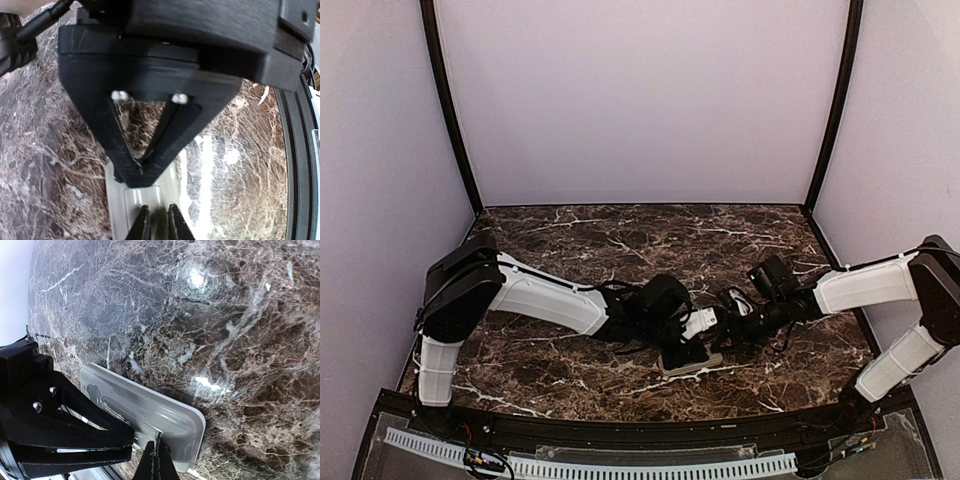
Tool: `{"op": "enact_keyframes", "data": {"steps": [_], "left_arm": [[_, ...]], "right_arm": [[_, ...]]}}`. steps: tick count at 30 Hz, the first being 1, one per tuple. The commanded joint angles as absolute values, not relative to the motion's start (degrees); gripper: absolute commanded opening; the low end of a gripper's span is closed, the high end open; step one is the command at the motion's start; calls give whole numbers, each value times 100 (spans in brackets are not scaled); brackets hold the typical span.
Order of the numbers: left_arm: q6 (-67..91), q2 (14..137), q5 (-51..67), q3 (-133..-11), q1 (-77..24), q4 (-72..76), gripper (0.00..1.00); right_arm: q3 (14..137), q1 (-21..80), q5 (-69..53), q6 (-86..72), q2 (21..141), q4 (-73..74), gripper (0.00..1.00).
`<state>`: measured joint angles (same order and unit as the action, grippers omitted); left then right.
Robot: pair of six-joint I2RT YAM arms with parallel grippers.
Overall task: Load the batteries into the remote control
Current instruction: Press the battery cover on the remote control, then pick up the remote control from the center of the board.
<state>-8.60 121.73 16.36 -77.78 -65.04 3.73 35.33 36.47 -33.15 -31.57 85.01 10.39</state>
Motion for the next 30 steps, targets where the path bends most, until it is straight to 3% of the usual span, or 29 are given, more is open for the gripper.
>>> {"op": "enact_keyframes", "data": {"steps": [1, 4, 11, 13, 22, 24, 28, 30], "left_arm": [[-731, 12132, 1433, -7446, -6473, -745, 21], [-730, 11968, 1415, -7437, -6470, -696, 28], [-648, 11491, 1416, -7212, -6359, -558, 30], [-511, 11217, 1525, -7007, -6239, -362, 31], [455, 10105, 1504, -6024, -5564, 497, 38], [662, 9804, 1177, -5820, -5480, 617, 43], [867, 9425, 502, -5580, -5426, 539, 62], [972, 9215, 201, -5479, -5401, 473, 69]], "right_arm": [[3480, 3888, -3112, -3209, 8526, 1123, 0], [3503, 3917, -3059, -3217, 8501, 1127, 0], [3593, 3961, -3017, -3170, 8463, 1270, 0], [3739, 3958, -2992, -3103, 8344, 1459, 4], [4597, 3963, -3009, -1939, 7802, 2152, 31], [4868, 3979, -3094, -1504, 7875, 2261, 39], [5398, 4414, -2801, -40, 8202, 2402, 58], [5593, 4847, -2569, 896, 8457, 2471, 76]]}}
